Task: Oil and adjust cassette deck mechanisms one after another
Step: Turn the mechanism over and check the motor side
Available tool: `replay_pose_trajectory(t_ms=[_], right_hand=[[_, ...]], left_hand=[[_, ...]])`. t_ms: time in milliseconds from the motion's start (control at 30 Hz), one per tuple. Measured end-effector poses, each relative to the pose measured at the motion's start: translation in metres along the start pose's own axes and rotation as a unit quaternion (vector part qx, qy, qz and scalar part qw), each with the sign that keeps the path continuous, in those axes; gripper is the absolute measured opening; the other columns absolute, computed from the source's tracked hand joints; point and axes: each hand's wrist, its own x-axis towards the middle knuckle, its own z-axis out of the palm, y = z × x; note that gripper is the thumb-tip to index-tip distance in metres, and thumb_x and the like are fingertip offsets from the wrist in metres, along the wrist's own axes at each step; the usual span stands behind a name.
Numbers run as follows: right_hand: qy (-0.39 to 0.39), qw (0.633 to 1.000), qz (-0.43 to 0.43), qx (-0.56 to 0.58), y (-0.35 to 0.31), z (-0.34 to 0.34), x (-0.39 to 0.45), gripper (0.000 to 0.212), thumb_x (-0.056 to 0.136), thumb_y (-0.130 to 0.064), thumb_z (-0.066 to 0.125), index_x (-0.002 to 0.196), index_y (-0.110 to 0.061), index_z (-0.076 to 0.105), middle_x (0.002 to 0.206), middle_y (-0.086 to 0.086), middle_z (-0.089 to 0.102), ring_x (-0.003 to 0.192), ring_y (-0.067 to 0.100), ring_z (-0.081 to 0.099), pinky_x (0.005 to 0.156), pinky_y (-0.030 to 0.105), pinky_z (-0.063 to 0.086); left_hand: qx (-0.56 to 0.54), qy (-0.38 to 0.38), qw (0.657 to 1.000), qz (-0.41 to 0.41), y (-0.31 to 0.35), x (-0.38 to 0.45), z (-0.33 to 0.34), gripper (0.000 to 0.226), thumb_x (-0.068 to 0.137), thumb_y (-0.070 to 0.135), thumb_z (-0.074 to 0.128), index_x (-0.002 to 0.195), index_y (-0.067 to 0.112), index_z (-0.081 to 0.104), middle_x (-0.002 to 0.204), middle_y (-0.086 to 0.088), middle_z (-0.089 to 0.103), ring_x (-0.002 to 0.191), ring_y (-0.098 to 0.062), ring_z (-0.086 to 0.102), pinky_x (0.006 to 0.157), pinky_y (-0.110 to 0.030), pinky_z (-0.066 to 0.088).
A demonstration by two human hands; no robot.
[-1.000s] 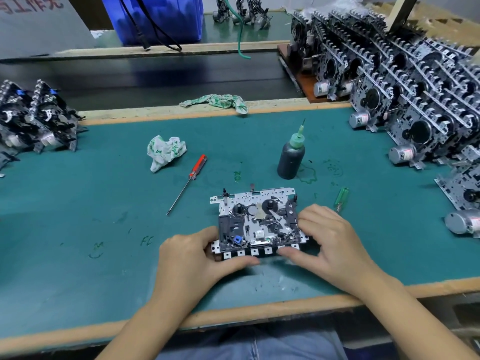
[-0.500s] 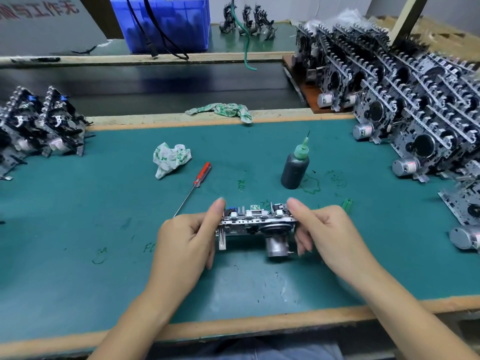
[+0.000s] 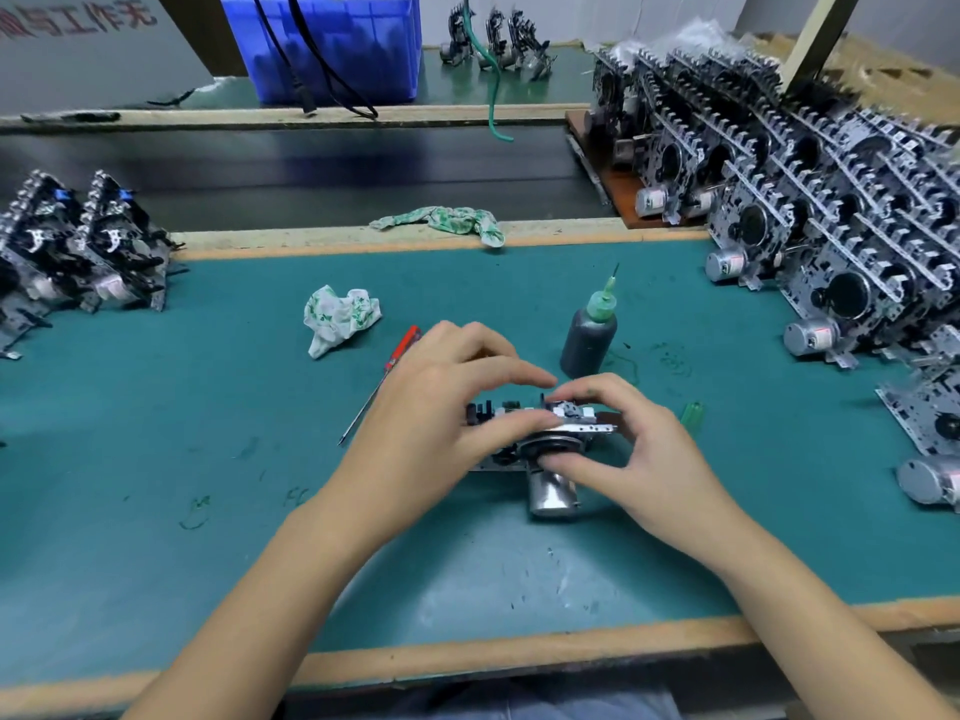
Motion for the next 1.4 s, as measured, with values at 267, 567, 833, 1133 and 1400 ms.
replay_pose_trajectory(t_ms=[267,567,833,1133,1400], right_hand=[[0.001,1.000,0.009,0.017,0.002,-0.003,0.006,0.034,0.066,-0.014,0.084,0.087,-0.032,0.065,0.094,-0.014,0.062,0.096,0.008,0.059,0.089,0.020,0.043],[-0.008,1.000,0.005,0.007,-0.001,-0.006,0.009,0.030,0.063,-0.017,0.086,0.084,-0.029,0.067,0.091,-0.010,0.064,0.094,0.008,0.060,0.089,0.021,0.043],[-0.015,0.999,0.019,0.034,0.000,-0.008,0.012,0.028,0.062,-0.014,0.086,0.085,-0.017,0.071,0.090,-0.007,0.066,0.090,0.010,0.062,0.087,0.031,0.048],[-0.029,0.999,0.022,0.000,-0.002,-0.010,0.005,0.032,0.066,-0.028,0.085,0.094,-0.028,0.069,0.097,-0.013,0.065,0.099,0.009,0.060,0.092,0.029,0.045],[0.087,0.935,-0.117,-0.324,0.014,-0.017,-0.014,0.041,0.077,-0.052,0.056,0.078,-0.014,0.072,0.072,-0.005,0.065,0.082,0.019,0.061,0.072,0.034,0.049]], left_hand=[[-0.017,0.004,0.999,0.035,0.000,0.005,0.009,0.013,0.079,0.031,0.068,0.085,0.024,0.077,0.071,0.006,0.057,0.072,-0.008,0.042,0.069,-0.013,0.031],[-0.072,-0.012,0.997,0.034,-0.002,0.009,0.009,0.011,0.077,0.028,0.069,0.082,0.022,0.076,0.068,0.012,0.057,0.071,-0.005,0.042,0.069,-0.013,0.032],[-0.111,-0.042,0.993,0.019,-0.004,0.013,0.009,0.007,0.077,0.028,0.070,0.082,0.026,0.075,0.068,0.016,0.058,0.074,-0.003,0.041,0.071,-0.012,0.031],[-0.112,-0.037,0.993,0.004,-0.004,0.012,0.011,0.012,0.076,0.035,0.068,0.083,0.029,0.075,0.068,0.019,0.059,0.075,-0.004,0.039,0.074,-0.019,0.029],[-0.100,-0.023,0.994,0.021,-0.004,0.011,0.012,0.010,0.079,0.035,0.067,0.086,0.042,0.067,0.069,0.018,0.058,0.074,-0.005,0.038,0.071,-0.028,0.032]])
